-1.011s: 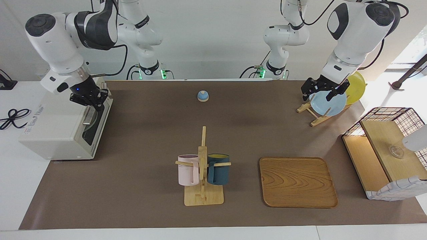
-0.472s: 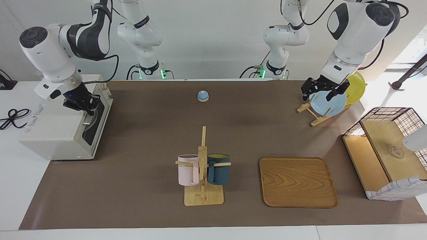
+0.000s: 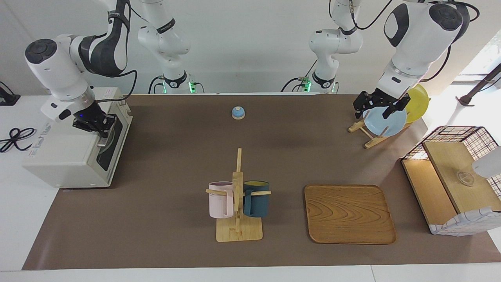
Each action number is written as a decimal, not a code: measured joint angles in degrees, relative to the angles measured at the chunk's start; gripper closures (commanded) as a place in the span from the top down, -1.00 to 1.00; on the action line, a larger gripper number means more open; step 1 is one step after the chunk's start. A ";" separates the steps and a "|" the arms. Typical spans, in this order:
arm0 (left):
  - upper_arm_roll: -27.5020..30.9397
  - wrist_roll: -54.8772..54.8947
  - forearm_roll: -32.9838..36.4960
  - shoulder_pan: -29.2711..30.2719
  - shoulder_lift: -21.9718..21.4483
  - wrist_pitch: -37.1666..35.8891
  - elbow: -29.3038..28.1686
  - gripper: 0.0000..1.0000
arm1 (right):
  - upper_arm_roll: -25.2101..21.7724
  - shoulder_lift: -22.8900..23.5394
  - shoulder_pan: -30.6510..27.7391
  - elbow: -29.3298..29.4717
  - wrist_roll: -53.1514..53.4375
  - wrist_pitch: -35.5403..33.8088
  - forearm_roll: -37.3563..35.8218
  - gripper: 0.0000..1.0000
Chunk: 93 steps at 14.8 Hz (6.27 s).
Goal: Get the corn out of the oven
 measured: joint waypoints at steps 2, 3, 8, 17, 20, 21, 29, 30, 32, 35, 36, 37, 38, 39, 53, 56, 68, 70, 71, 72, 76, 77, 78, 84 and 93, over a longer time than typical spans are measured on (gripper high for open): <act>0.00 0.00 0.00 0.00 0.00 0.00 0.00 1.00 | 0.02 -0.05 0.00 -0.10 -0.14 0.01 -0.12 -1.00; 0.00 0.00 0.00 0.00 0.00 0.00 0.00 1.00 | 0.02 -0.11 0.00 -0.23 -0.14 0.10 -0.12 -1.00; 0.00 0.00 0.00 0.00 0.00 0.00 0.00 1.00 | 0.10 -0.41 0.03 -0.79 -0.02 0.54 -0.09 -1.00; 0.00 0.00 0.00 0.00 0.00 0.00 0.00 1.00 | 0.61 -0.75 6.27 -5.24 7.18 3.77 1.43 -1.00; 0.00 0.00 0.00 0.00 0.00 0.00 0.00 1.00 | 0.96 -0.86 8.12 -9.22 8.55 9.08 3.03 -1.00; 0.00 0.00 0.00 0.00 0.00 0.00 0.00 1.00 | 1.07 -0.64 8.81 -10.39 9.56 10.82 3.05 -1.00; 0.00 0.00 0.00 0.00 0.00 0.00 0.00 1.00 | 1.39 4.68 11.94 -17.08 13.31 24.59 3.19 -1.00; 0.00 0.00 0.00 0.00 0.00 0.00 0.00 1.00 | 1.39 5.21 11.98 -17.26 13.39 25.22 3.19 -1.00; 0.00 0.00 0.00 0.00 0.00 0.00 0.00 1.00 | 1.40 6.07 12.01 -17.28 14.20 25.75 3.19 -1.00; 0.00 0.00 0.00 0.00 0.00 0.00 0.00 1.00 | 1.38 7.44 12.01 -17.33 15.15 26.80 3.19 -1.00; 0.00 0.00 0.00 0.00 0.00 0.00 0.00 1.00 | 1.36 7.95 12.00 -17.37 15.48 27.24 3.19 -1.00; 0.00 0.00 0.00 0.00 0.00 0.00 0.00 1.00 | 1.35 8.34 12.02 -17.39 15.96 27.54 3.19 -1.00; 0.00 0.00 0.00 0.00 0.00 0.00 0.00 1.00 | 1.31 8.46 12.12 -17.42 16.86 27.56 3.18 -1.00; 0.00 0.00 0.00 0.00 0.00 0.00 0.00 1.00 | 1.22 8.46 12.55 -17.46 18.20 27.56 3.16 -1.00; 0.00 0.00 0.00 0.00 0.00 0.00 0.00 1.00 | -0.02 -0.68 11.01 -8.28 25.68 4.18 3.16 0.30; 0.00 0.00 0.00 0.00 0.00 0.00 0.00 1.00 | -0.17 -0.64 9.26 -10.36 23.96 5.52 3.16 0.35; 0.00 0.00 0.00 0.00 0.00 0.00 0.00 1.00 | -0.20 -0.73 5.17 -16.32 15.33 10.32 3.15 -1.00; 0.00 0.00 0.00 0.00 0.00 0.00 0.00 1.00 | -0.19 -0.91 5.17 -16.84 14.13 10.32 3.15 -1.00; 0.00 0.00 0.00 0.00 0.00 0.00 0.00 1.00 | -0.19 -1.07 5.17 -17.04 12.99 10.32 3.14 -1.00; 0.00 0.00 0.00 0.00 0.00 0.00 0.00 1.00 | -0.18 -1.44 5.19 -17.05 12.35 10.31 3.08 -1.00; 0.00 0.00 0.00 0.00 0.00 0.00 0.00 1.00 | 0.35 -2.09 8.30 -15.79 12.78 9.00 1.83 -1.00; 0.00 0.00 0.00 0.00 0.00 0.00 0.00 1.00 | 0.44 -2.02 10.63 -14.59 14.92 7.66 0.25 -1.00; 0.00 0.00 0.00 0.00 0.00 0.00 0.00 1.00 | 0.53 -1.89 13.31 -13.15 17.95 6.13 -1.75 -1.00; 0.00 0.00 0.00 0.00 0.00 0.00 0.00 1.00 | 1.09 4.47 28.58 -1.84 34.81 -3.07 -4.71 -1.00; 0.00 -0.01 0.00 0.00 0.00 0.00 0.00 1.00 | 1.60 27.08 50.55 23.73 65.22 -7.28 -3.33 -1.00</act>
